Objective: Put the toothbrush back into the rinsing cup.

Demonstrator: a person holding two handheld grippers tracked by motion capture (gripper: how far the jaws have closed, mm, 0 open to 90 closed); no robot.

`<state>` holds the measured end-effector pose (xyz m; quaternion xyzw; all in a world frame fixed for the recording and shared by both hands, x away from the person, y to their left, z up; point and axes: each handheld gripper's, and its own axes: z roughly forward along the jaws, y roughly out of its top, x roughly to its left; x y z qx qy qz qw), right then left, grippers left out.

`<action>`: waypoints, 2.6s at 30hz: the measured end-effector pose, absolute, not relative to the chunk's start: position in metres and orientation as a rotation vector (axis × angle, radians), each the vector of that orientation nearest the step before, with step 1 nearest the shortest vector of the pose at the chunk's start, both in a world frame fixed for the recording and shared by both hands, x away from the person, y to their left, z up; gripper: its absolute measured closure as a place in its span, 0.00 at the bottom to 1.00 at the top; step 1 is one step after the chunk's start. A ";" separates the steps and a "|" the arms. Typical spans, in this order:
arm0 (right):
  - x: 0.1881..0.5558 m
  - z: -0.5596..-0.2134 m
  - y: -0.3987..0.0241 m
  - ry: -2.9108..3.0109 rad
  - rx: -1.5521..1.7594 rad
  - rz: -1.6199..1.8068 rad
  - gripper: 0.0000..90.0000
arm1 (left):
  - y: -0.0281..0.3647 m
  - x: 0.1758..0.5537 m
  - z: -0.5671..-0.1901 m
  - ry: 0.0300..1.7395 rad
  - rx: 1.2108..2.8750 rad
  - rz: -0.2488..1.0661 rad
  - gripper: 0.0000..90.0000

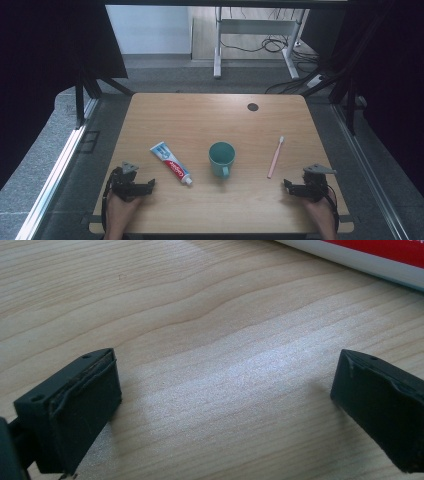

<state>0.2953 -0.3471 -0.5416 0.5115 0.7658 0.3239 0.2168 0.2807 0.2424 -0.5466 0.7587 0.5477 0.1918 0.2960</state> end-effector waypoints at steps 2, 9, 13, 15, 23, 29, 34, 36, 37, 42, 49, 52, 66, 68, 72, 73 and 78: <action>0.295 -0.542 -0.347 2.125 1.414 0.900 0.08 | 0.242 0.281 -0.547 1.457 2.018 0.510 0.00; 0.295 -0.541 -0.348 2.134 1.404 0.904 0.08 | 0.242 0.281 -0.547 1.457 2.018 0.512 0.00; 0.296 -0.541 -0.348 2.138 1.402 0.905 0.08 | 0.242 0.281 -0.547 1.457 2.018 0.510 0.00; 0.296 -0.541 -0.349 2.143 1.403 0.903 0.07 | 0.242 0.281 -0.547 1.457 2.018 0.510 0.00; 0.295 -0.534 -0.355 2.133 1.431 0.918 0.08 | 0.242 0.281 -0.547 1.459 2.018 0.511 0.00; 0.293 -0.527 -0.358 2.116 1.461 0.944 0.09 | 0.242 0.281 -0.547 1.461 2.017 0.511 0.00; 0.292 -0.523 -0.357 2.124 1.464 0.973 0.09 | 0.242 0.281 -0.547 1.461 2.016 0.512 0.00; 0.292 -0.522 -0.356 2.128 1.461 0.971 0.15 | 0.242 0.281 -0.547 1.462 2.016 0.512 0.00; 0.291 -0.521 -0.356 2.134 1.461 0.974 0.18 | 0.242 0.281 -0.547 1.462 2.016 0.512 0.00; 0.291 -0.517 -0.354 2.158 1.465 0.984 0.33 | 0.242 0.281 -0.547 1.464 2.014 0.515 0.00; 0.291 -0.513 -0.354 2.175 1.459 0.998 0.48 | 0.241 0.281 -0.547 1.466 2.012 0.516 0.00; 0.291 -0.510 -0.355 2.196 1.443 0.999 0.58 | 0.241 0.281 -0.547 1.467 2.013 0.515 0.00; 0.298 -0.504 -0.348 2.314 1.383 0.969 0.93 | 0.241 0.281 -0.547 1.470 2.011 0.518 0.00; 0.299 -0.504 -0.347 2.321 1.379 0.971 0.98 | 0.241 0.281 -0.547 1.470 2.011 0.517 0.00; 0.304 -0.502 -0.344 2.360 1.382 0.954 0.99 | 0.241 0.281 -0.547 1.470 2.011 0.518 0.00; 0.305 -0.502 -0.343 2.368 1.382 0.948 0.99 | 0.241 0.281 -0.547 1.470 2.010 0.518 0.00; 0.310 -0.499 -0.338 2.401 1.362 0.939 0.99 | 0.241 0.281 -0.547 1.470 2.012 0.518 0.00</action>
